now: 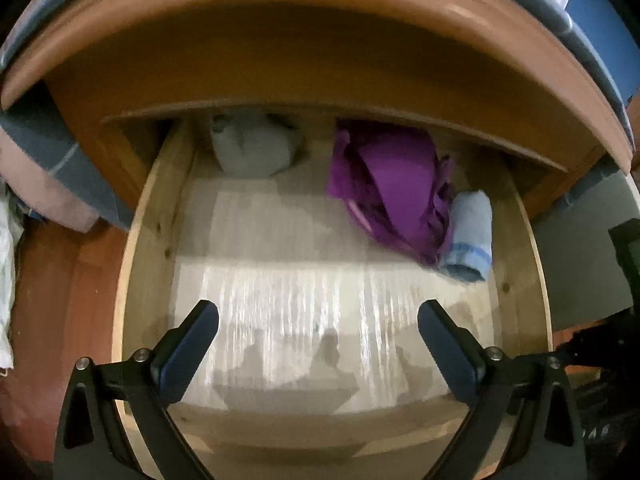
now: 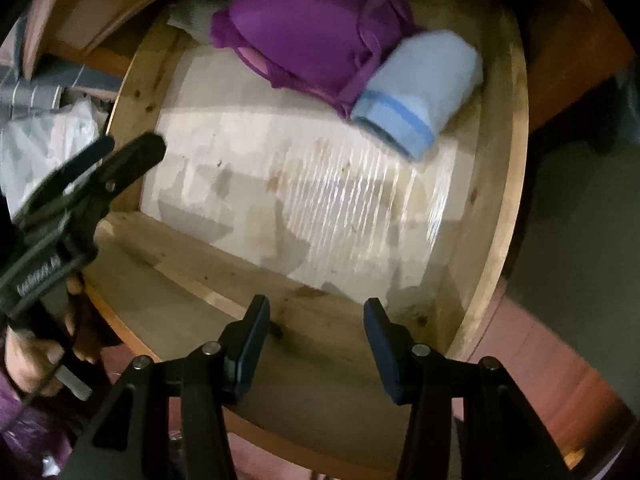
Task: Take underwear out of drawer
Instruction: 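Move both tools into the drawer toward the purple bra and light blue cloth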
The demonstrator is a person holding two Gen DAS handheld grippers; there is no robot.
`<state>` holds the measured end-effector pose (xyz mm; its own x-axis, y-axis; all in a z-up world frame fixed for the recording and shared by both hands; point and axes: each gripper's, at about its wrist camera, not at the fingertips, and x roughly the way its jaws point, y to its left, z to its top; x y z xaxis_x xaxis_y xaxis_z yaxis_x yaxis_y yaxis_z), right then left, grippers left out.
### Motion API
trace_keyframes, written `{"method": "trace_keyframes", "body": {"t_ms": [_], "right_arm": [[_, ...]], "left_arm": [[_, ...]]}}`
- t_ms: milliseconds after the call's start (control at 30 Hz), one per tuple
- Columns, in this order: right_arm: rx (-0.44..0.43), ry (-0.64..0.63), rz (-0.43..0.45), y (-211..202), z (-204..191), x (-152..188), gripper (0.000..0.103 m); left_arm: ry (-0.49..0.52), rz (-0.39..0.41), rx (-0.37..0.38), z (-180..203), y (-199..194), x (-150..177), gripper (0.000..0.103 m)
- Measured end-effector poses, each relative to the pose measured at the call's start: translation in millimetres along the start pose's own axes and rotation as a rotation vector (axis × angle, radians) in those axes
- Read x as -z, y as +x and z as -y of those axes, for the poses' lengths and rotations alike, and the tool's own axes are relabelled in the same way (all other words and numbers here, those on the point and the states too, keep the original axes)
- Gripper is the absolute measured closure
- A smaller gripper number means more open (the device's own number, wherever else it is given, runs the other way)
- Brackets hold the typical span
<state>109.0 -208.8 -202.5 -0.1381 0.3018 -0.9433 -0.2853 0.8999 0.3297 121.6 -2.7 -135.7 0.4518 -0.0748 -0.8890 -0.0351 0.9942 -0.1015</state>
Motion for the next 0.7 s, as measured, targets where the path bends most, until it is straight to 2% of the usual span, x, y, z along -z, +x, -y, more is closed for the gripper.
{"method": "trace_keyframes", "body": {"t_ms": [100, 200, 233, 300, 367, 433, 500, 567, 700], "right_arm": [[-0.037, 0.035, -0.012, 1, 7, 0, 0.053], [-0.065, 0.051, -0.014, 0, 12, 1, 0.053], [-0.066, 0.053, -0.011, -2, 12, 3, 0.053], [-0.071, 0.054, -0.008, -3, 12, 4, 0.053], [-0.072, 0.044, 0.001, -6, 11, 4, 0.053], [-0.059, 0.014, 0.054, -16, 4, 5, 0.053], [-0.040, 0.013, 0.139, -38, 6, 6, 0.053], [-0.087, 0.042, 0.199, -58, 16, 8, 0.053], [-0.165, 0.096, 0.285, -89, 37, 17, 0.053]], "left_arm": [[0.024, -0.040, 0.007, 6, 3, 10, 0.004], [0.052, -0.135, 0.016, 16, 13, 19, 0.008], [0.037, -0.131, 0.048, 17, 9, 17, 0.013], [0.000, -0.070, 0.096, 17, -6, 9, 0.012], [-0.015, 0.002, 0.080, 18, -18, -2, 0.008], [-0.035, 0.016, 0.044, 22, -13, -14, 0.008], [-0.094, -0.006, 0.014, 22, -5, -21, 0.008], [-0.212, -0.075, 0.006, 18, 12, -27, 0.008], [-0.389, -0.111, 0.017, 10, 27, -30, 0.008]]}}
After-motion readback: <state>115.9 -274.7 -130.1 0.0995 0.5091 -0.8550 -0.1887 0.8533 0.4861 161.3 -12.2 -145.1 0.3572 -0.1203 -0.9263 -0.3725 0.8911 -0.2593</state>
